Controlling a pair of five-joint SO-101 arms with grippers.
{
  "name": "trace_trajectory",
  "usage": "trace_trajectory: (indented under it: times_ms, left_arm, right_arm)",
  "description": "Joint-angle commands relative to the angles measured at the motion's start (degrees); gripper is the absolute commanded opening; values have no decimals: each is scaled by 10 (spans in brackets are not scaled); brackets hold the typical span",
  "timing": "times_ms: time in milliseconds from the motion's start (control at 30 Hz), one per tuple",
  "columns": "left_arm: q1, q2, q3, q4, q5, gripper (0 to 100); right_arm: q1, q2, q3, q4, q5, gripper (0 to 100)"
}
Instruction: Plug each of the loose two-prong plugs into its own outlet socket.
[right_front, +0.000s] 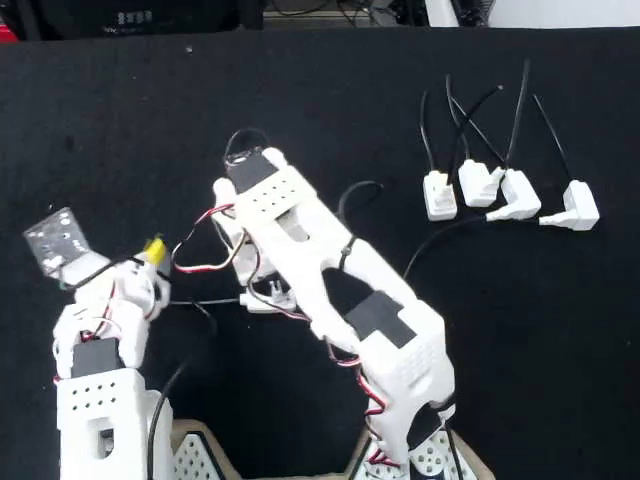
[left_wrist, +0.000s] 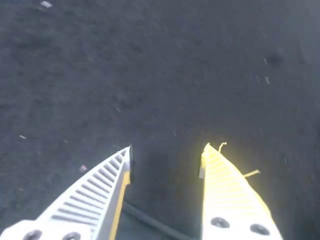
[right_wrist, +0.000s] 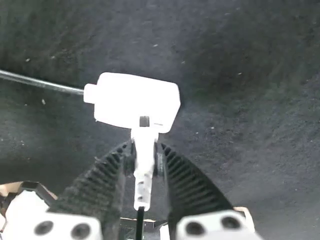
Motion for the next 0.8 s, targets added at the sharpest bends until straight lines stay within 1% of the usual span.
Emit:
trace_trajectory:
  times_ms: [0, 200, 333, 400, 500, 600, 767]
  left_arm:
    - [-43, -5, -17, -23, 23, 223]
    - [-51, -5, -20, -23, 30, 223]
    - [-49, -5, -21, -23, 30, 223]
    - [-48, -5, -21, -23, 30, 223]
    - [-48, -5, -19, -23, 30, 223]
    - [-48, -5, -18, -23, 30, 223]
    - [-47, -5, -18, -23, 30, 223]
  right_arm:
    - [-9, -1, -23, 18, -13, 15]
    - [25, 0, 7, 19, -13, 15]
    - [30, 0, 31, 19, -18, 12]
    - [31, 0, 34, 19, -43, 12]
    - [31, 0, 29, 18, -62, 12]
    - [31, 0, 29, 18, -62, 12]
    - [63, 0, 19, 18, -62, 12]
